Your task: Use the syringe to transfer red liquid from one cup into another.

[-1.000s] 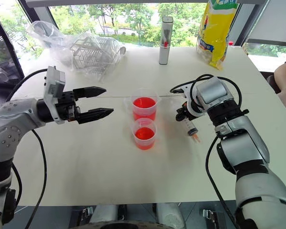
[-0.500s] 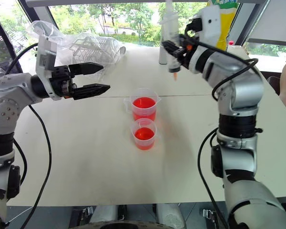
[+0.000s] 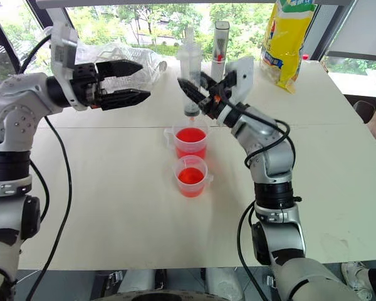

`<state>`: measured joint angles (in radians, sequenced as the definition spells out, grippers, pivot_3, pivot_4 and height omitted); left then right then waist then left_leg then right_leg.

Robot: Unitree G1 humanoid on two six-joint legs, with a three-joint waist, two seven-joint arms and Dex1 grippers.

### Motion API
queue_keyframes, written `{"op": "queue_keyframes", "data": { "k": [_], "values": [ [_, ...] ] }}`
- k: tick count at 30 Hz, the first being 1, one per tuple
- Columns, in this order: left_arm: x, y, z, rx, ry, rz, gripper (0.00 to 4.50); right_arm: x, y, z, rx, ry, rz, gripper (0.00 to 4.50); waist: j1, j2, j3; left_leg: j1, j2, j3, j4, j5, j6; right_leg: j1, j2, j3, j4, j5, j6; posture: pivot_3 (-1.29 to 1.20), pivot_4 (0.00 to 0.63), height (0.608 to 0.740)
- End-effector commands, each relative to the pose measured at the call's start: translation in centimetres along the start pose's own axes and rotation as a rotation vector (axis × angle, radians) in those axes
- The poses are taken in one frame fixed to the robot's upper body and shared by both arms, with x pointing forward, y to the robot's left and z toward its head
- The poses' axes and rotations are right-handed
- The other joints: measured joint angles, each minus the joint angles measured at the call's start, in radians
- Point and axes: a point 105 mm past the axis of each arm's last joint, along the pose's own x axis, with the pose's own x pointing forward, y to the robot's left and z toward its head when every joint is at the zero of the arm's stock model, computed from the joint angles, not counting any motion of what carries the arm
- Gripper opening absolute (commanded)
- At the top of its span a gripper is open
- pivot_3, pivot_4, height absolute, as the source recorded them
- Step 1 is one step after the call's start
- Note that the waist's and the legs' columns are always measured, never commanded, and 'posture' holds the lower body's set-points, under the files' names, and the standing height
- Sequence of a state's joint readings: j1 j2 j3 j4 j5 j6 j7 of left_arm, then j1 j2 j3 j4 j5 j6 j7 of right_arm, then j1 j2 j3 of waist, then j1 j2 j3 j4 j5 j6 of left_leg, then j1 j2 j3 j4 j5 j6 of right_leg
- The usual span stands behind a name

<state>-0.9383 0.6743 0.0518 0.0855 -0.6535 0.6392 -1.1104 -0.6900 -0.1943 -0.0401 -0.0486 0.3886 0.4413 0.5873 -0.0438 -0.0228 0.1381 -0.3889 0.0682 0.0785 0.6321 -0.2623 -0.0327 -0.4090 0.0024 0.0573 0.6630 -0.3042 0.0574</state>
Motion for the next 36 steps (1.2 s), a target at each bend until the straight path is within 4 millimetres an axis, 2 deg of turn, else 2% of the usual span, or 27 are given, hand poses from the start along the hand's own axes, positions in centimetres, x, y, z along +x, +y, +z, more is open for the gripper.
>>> {"op": "queue_keyframes", "data": {
  "k": [1,5,13,21,36],
  "values": [
    [1.1,-0.3,1.2,0.055,-0.033,-0.032,4.5,0.0,0.5,-1.3,-0.029,-0.003,0.013,1.39,0.0,0.0,0.0,0.0,0.0,0.0,0.0,0.0,0.0,0.0,0.0,0.0,0.0,0.0,0.0,0.0,0.15,0.74],
    [2.0,-0.8,1.2,0.046,-0.044,-0.071,4.5,-0.3,0.8,-2.9,-0.034,0.019,0.013,1.39,-0.002,0.0,0.0,0.0,0.0,0.0,0.0,0.0,0.0,0.0,0.0,0.0,0.0,0.0,0.0,0.0,0.15,0.74],
    [2.9,-1.9,0.1,0.028,-0.008,-0.149,4.5,-0.5,0.5,-2.8,-0.041,0.004,-0.003,1.39,0.0,0.0,0.0,0.001,0.0,0.0,0.0,0.001,-0.001,0.0,0.0,0.001,0.001,0.0,0.0,0.0,0.15,0.74],
    [3.6,-1.4,-0.9,0.019,0.005,-0.146,4.5,-0.5,0.8,-2.9,-0.055,0.007,0.007,1.39,-0.001,0.0,0.0,0.001,0.0,0.0,0.0,0.001,-0.001,0.0,0.0,0.001,0.001,0.0,0.0,0.0,0.15,0.74],
    [5.8,-0.7,-1.2,-0.004,-0.015,-0.179,4.5,-0.5,1.7,-2.9,-0.067,0.015,0.047,1.39,-0.001,0.0,0.0,0.001,0.0,0.0,0.0,0.001,-0.001,0.0,0.001,0.001,0.001,0.0,0.0,0.0,0.15,0.74]
  ]
}}
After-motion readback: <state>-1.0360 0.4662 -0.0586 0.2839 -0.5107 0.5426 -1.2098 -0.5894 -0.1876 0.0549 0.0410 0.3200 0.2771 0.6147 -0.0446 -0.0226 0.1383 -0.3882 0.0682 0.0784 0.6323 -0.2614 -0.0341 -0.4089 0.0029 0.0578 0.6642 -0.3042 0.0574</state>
